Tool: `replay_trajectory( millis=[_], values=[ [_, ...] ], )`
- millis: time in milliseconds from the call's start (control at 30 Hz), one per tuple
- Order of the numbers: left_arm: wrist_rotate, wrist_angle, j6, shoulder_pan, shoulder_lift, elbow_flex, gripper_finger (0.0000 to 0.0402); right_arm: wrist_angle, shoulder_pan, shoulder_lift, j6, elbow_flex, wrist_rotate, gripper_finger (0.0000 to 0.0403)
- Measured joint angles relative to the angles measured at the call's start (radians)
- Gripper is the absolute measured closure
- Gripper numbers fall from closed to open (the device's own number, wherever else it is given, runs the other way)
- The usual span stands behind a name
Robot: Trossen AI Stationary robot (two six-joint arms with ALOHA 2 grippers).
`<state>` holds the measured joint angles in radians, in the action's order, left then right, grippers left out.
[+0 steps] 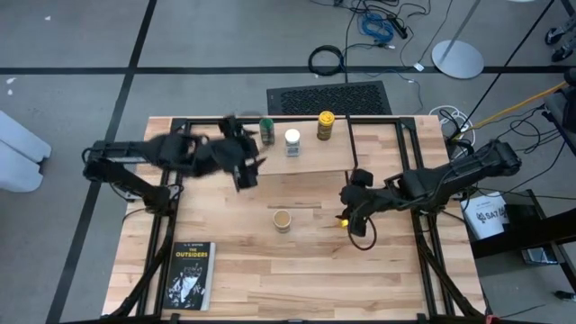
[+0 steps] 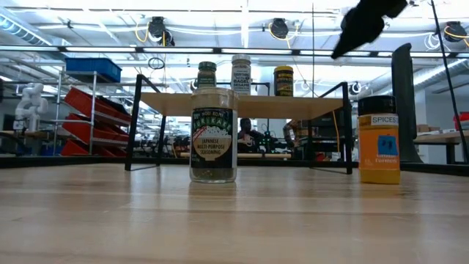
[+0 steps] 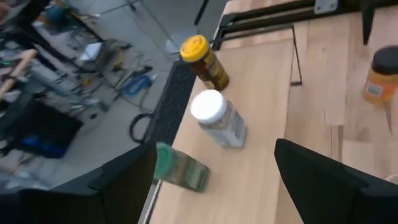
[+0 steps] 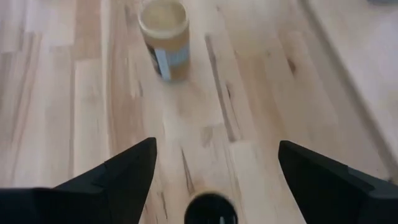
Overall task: Shelf spices
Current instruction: Remove the green seasoning bottle from the shelf
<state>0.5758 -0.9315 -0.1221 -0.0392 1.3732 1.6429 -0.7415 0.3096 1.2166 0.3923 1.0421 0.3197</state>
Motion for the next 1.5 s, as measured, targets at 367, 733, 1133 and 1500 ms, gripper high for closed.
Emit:
replay_trajectory(
  millis=[367,733,1133,1500],
  values=[
    [-0.64,0.012,-0.171,0.49,0.029,0.003,0.0066,0.022,0.0,-0.007,-0.039,0.014,-0.012,0.0078],
    [-0.838,0.028,-0.236,0.686,0.146,0.003,0.0065,0.034,0.0,-0.007,-0.038,0.014,-0.036,0.0078],
    [-0.941,0.001,-0.311,0.693,0.2,0.003,0.0065,0.036,0.001,-0.006,-0.028,0.013,-0.038,0.0078],
    [-0.941,0.002,-0.323,0.696,0.268,0.003,0.0065,0.036,0.001,-0.006,-0.028,0.013,-0.038,0.0078]
  ],
)
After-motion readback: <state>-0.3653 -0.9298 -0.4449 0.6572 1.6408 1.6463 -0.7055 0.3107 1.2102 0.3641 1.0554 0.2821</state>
